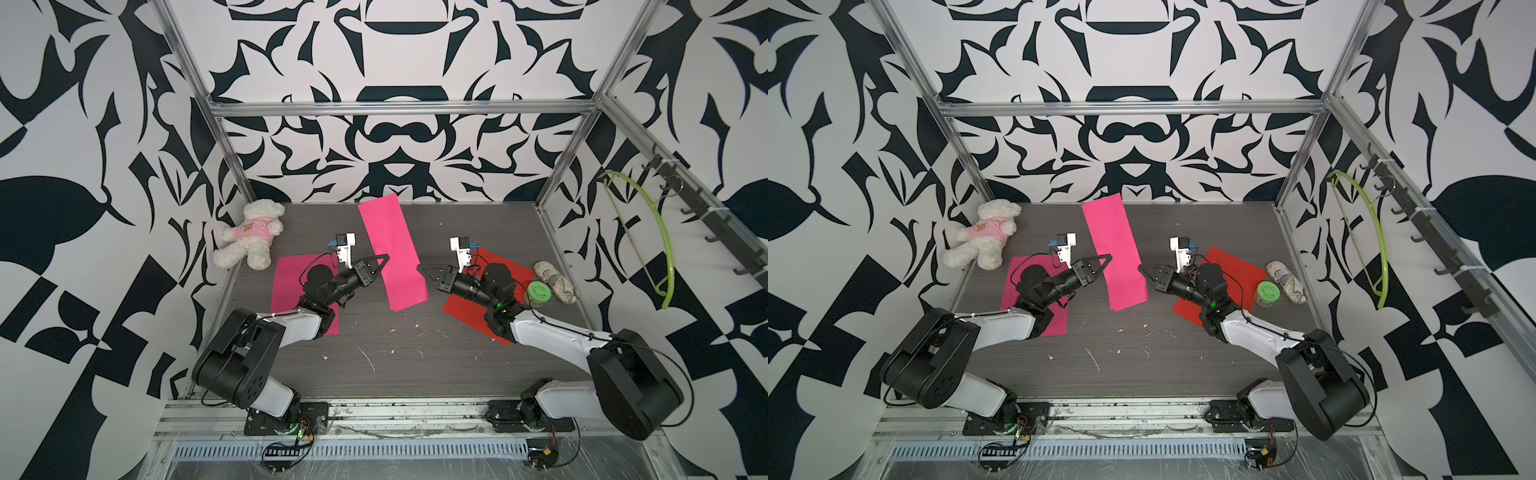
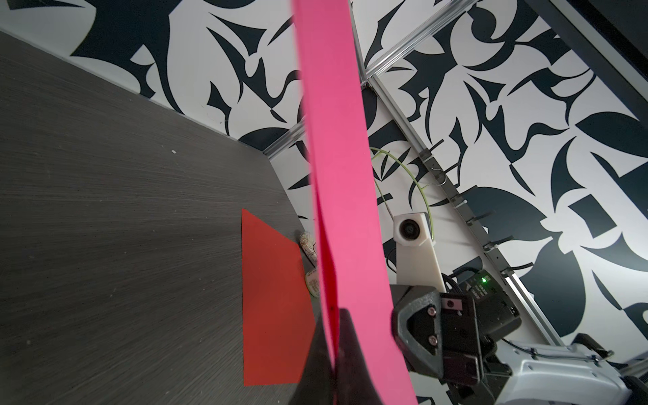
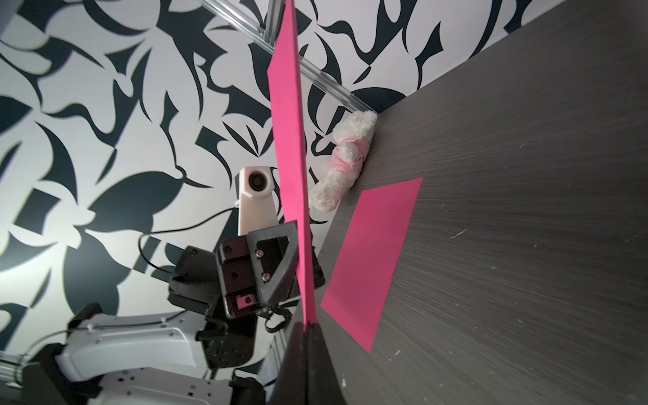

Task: Fold the rectangular paper in half along the long edge
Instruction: Fold the paper.

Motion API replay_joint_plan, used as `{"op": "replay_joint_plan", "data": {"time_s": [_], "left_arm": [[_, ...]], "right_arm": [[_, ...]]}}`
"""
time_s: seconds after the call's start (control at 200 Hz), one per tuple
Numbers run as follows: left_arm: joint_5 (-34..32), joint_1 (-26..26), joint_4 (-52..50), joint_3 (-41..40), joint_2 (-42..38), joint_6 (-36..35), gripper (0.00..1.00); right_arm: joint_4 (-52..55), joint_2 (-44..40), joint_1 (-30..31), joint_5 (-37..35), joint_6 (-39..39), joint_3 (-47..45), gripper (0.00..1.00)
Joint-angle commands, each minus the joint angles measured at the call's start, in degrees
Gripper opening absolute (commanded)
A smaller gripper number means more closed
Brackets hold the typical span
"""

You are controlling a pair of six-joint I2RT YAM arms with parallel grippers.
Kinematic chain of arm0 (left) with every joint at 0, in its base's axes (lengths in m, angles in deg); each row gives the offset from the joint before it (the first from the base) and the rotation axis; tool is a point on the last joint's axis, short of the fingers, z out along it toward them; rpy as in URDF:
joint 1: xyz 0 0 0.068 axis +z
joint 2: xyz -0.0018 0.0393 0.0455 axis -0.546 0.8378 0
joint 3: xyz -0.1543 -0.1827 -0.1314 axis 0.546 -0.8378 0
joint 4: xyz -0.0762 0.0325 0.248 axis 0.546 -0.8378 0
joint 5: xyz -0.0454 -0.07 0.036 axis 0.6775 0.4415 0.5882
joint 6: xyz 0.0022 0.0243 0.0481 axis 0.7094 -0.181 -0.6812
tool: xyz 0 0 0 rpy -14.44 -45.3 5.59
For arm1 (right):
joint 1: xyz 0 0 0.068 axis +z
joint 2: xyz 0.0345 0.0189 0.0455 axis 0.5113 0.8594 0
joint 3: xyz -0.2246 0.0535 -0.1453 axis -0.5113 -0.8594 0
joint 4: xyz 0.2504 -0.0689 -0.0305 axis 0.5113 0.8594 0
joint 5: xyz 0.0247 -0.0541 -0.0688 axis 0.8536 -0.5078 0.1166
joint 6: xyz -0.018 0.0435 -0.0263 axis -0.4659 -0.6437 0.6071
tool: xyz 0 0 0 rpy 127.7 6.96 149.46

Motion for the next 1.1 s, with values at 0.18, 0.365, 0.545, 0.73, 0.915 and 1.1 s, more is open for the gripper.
{"op": "replay_joint_plan", "data": {"time_s": [0.18, 0.365, 0.545, 0.73, 0.915, 1.1], "left_arm": [[-1.6, 1.3, 2.8, 2.5, 0.5, 0.3, 0.00], [-1.9, 1.8, 2.8, 3.3, 0.7, 0.2, 0.00], [-1.9, 2.8, 2.8, 3.8, 1.0, 0.2, 0.00], [-1.2, 3.9, 2.8, 4.6, 1.0, 0.1, 0.00], [-0.7, 5.0, 2.7, 5.1, 0.9, 0.3, 0.00], [-0.7, 5.5, 2.8, 5.4, 0.9, 0.4, 0.00]], "right_arm": [[-1.7, -1.0, 0.4, 2.7, 0.0, 1.2, 0.00], [-1.5, -0.7, 0.6, 2.7, -0.3, 1.1, 0.38], [-1.0, -0.8, 0.6, 3.3, -0.3, 1.1, 0.04], [-0.4, -1.6, 0.7, 2.7, 0.2, 0.9, 0.00], [0.2, -2.3, 0.6, 2.1, 0.4, 0.6, 0.29], [0.7, -2.4, 0.6, 2.0, 0.5, 0.5, 0.24]]}}
